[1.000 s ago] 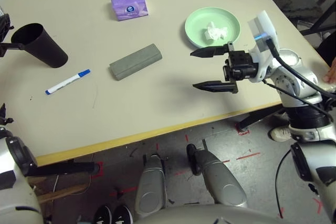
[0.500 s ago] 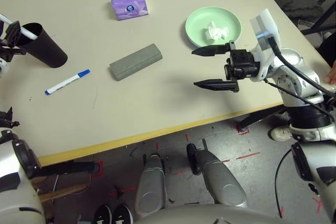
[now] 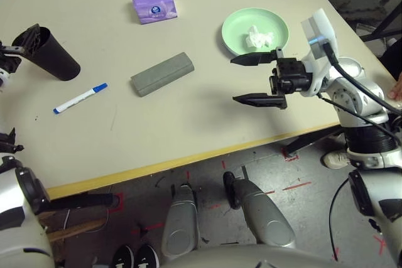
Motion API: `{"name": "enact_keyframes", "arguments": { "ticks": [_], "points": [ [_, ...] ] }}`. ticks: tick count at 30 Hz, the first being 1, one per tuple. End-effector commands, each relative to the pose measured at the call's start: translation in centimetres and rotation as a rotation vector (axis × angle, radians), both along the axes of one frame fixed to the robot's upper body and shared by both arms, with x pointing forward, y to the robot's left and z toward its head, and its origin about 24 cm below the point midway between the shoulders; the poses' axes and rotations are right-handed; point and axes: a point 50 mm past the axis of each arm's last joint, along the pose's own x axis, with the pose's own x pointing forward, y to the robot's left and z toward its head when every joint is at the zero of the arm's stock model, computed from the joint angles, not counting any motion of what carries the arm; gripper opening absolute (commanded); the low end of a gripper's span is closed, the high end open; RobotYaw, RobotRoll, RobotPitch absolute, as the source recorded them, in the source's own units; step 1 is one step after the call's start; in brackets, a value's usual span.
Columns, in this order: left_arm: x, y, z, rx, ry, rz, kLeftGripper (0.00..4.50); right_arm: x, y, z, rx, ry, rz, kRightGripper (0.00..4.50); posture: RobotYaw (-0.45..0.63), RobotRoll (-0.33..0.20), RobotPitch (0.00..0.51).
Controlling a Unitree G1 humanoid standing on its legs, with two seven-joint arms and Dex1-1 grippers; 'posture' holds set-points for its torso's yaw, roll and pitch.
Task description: Organize and tidy the items on the table.
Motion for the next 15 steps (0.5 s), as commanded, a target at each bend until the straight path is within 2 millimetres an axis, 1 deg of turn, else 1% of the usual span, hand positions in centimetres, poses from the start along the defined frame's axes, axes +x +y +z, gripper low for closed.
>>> {"name": "enact_keyframes", "arguments": {
  "ticks": [1, 3, 6, 7, 9, 12, 15],
  "points": [
    [-1.3, -0.7, 3.8, 0.107, 0.049, -0.138, 4.46, 0.0, -0.1, 0.0, 0.005, -0.012, -0.004, 4.5, -0.12, 0.0, 0.297],
    [-2.1, -2.2, 6.3, 0.199, 0.131, -0.286, 4.46, 0.0, -0.1, -0.2, 0.009, -0.01, -0.003, 4.5, -0.12, 0.0, 0.295],
    [-2.5, -3.9, 7.9, 0.27, 0.222, -0.415, 4.46, 0.1, 0.1, -0.2, 0.013, -0.011, -0.002, 4.5, -0.12, 0.0, 0.292],
    [-2.6, -4.9, 8.5, 0.307, 0.26, -0.466, 4.46, 0.1, 0.1, -0.3, 0.015, -0.011, 0.0, 4.5, -0.12, 0.0, 0.291],
    [-2.6, -6.3, 9.2, 0.356, 0.327, -0.543, 4.46, 0.1, 0.2, -0.3, 0.017, -0.012, 0.002, 4.5, -0.12, 0.0, 0.29],
    [-2.5, -8.7, 9.0, 0.432, 0.504, -0.669, 4.46, 0.2, 0.3, -0.3, 0.02, -0.015, 0.004, 4.5, -0.12, 0.0, 0.289],
    [-2.1, -9.9, 7.4, 0.492, 0.681, -0.706, 4.46, 0.2, 0.4, -0.3, 0.025, -0.02, 0.001, 4.5, -0.13, 0.0, 0.291]
  ]
}}
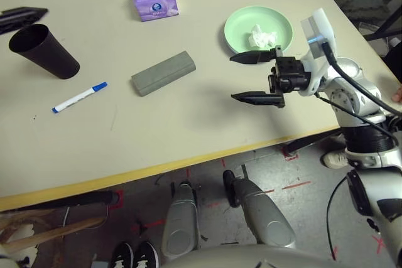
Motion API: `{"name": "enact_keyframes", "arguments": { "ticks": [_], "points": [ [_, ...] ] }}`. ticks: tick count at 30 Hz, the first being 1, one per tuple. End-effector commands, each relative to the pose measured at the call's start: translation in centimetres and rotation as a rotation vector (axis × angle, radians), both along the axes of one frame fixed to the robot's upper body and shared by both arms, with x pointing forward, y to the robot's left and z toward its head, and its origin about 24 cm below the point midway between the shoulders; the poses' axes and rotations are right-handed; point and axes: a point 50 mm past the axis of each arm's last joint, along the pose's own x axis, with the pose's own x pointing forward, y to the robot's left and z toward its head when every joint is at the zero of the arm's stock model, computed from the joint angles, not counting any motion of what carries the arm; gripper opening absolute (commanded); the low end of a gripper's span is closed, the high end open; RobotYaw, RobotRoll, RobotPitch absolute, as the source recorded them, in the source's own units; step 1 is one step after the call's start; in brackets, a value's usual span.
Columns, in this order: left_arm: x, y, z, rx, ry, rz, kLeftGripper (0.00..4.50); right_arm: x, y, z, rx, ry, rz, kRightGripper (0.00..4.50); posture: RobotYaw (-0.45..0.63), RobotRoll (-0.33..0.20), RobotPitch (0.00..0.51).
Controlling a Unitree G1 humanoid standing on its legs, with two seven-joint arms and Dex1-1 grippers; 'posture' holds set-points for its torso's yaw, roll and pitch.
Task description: Organize and tidy the items on the table.
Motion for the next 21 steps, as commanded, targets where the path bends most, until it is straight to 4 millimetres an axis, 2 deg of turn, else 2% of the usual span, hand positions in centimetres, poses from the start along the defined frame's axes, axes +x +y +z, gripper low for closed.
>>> {"name": "enact_keyframes", "arguments": {
  "ticks": [1, 5, 8, 12, 16, 21],
  "points": [
    [0.0, -0.9, -1.4, 0.126, 0.154, -0.008, 4.46, -0.1, 0.1, 0.0, -0.001, -0.019, 0.001, 4.5, -0.14, 0.0, 0.292],
    [0.6, 0.0, -3.6, 0.242, 0.223, 0.05, 4.46, -0.2, 0.1, 0.0, 0.005, -0.02, -0.007, 4.5, -0.15, 0.0, 0.294],
    [1.0, 1.6, -5.5, 0.318, 0.225, 0.132, 4.46, -0.3, -0.1, -0.1, 0.006, -0.02, -0.018, 4.5, -0.16, 0.0, 0.295],
    [0.1, 5.0, -8.0, 0.373, 0.241, 0.283, 4.46, -0.4, -0.2, 0.0, 0.006, -0.021, -0.03, 4.5, -0.15, 0.0, 0.297],
    [-0.9, 6.9, -9.4, 0.411, 0.242, 0.367, 4.46, -0.4, -0.1, 0.1, 0.007, -0.02, -0.026, 4.5, -0.13, 0.0, 0.298],
    [-0.8, 7.1, -10.8, 0.393, 0.18, 0.389, 4.46, -0.1, 0.4, 0.3, 0.009, -0.02, -0.007, 4.5, -0.11, 0.0, 0.301]
  ]
}}
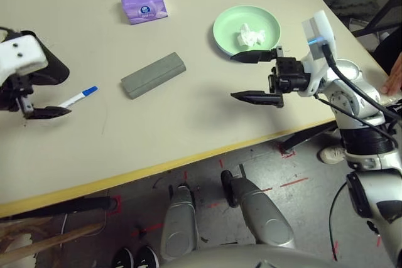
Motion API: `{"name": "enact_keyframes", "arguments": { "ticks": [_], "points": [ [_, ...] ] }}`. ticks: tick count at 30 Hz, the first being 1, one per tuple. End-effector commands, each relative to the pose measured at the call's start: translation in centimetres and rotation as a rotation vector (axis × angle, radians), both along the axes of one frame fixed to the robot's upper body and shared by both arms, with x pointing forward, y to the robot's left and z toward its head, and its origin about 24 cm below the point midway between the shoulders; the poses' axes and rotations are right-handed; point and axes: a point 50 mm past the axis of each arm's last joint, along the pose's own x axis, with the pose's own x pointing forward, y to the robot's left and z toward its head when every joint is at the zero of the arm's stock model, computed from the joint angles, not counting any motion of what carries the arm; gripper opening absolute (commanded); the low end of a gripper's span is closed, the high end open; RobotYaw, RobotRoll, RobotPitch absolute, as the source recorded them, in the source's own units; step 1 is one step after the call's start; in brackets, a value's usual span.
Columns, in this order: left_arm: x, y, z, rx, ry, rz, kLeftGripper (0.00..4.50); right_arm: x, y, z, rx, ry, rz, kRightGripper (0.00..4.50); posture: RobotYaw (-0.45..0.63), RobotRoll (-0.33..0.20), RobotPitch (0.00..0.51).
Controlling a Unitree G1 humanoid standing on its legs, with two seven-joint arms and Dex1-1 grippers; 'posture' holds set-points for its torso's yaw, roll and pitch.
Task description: Organize and tidy the items on the table.
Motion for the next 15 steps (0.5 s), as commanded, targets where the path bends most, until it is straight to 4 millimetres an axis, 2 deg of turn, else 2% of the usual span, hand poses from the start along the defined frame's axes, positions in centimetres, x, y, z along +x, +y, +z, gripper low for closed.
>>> {"name": "enact_keyframes", "arguments": {
  "ticks": [1, 6, 15],
  "points": [
    [0.4, 0.0, -0.6, 0.003, -0.071, 0.008, 4.46, 0.1, 0.5, 0.2, -0.002, -0.004, 0.027, 4.5, -0.11, 0.0, 0.301],
    [1.8, -0.3, -1.7, 0.028, -0.142, 0.016, 4.46, 0.1, 0.8, 0.4, 0.001, -0.006, 0.036, 4.5, -0.11, 0.0, 0.305],
    [3.4, -0.4, -4.1, 0.006, -0.134, 0.039, 4.46, -0.3, 0.4, 0.6, -0.004, -0.008, 0.018, 4.5, -0.15, 0.0, 0.311]
  ]
}}
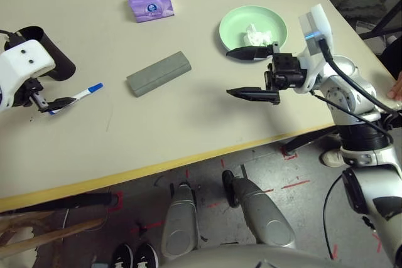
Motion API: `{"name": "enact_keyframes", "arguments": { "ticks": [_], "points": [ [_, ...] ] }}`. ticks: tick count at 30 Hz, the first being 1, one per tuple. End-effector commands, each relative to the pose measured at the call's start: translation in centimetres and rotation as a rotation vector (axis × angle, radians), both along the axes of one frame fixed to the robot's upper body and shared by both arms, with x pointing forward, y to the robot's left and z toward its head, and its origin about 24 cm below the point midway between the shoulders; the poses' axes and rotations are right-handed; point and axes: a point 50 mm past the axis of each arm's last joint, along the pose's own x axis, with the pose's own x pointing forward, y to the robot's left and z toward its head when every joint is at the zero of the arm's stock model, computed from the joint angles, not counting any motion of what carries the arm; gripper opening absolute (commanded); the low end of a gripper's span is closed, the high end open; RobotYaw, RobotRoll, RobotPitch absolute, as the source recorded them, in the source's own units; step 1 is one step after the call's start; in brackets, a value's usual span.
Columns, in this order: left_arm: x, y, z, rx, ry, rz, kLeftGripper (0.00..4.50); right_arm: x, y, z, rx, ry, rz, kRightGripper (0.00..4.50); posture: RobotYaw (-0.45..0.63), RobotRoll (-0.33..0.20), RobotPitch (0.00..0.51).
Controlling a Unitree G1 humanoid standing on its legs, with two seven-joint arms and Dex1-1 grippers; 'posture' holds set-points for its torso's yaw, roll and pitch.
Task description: Organize and tidy the items on the table.
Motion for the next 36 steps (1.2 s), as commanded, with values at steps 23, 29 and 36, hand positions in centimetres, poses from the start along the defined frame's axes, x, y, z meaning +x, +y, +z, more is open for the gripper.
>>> {"name": "enact_keyframes", "arguments": {
  "ticks": [23, 29, 36],
  "points": [
    [-2.6, 2.8, -2.3, -0.184, 0.138, 0.188, 4.46, -0.6, -0.2, 1.0, -0.001, -0.035, -0.004, 4.5, -0.15, 0.0, 0.308],
    [-3.2, 3.6, -2.4, -0.208, 0.163, 0.246, 3.56, -0.7, -0.3, 1.3, 0.004, -0.048, -0.008, 4.5, -0.15, 0.0, 0.301],
    [-3.1, 3.5, -2.4, -0.218, 0.161, 0.237, 1.18, -0.7, -0.5, 1.7, 0.009, -0.065, -0.017, 4.5, -0.16, 0.0, 0.29]
  ]
}}
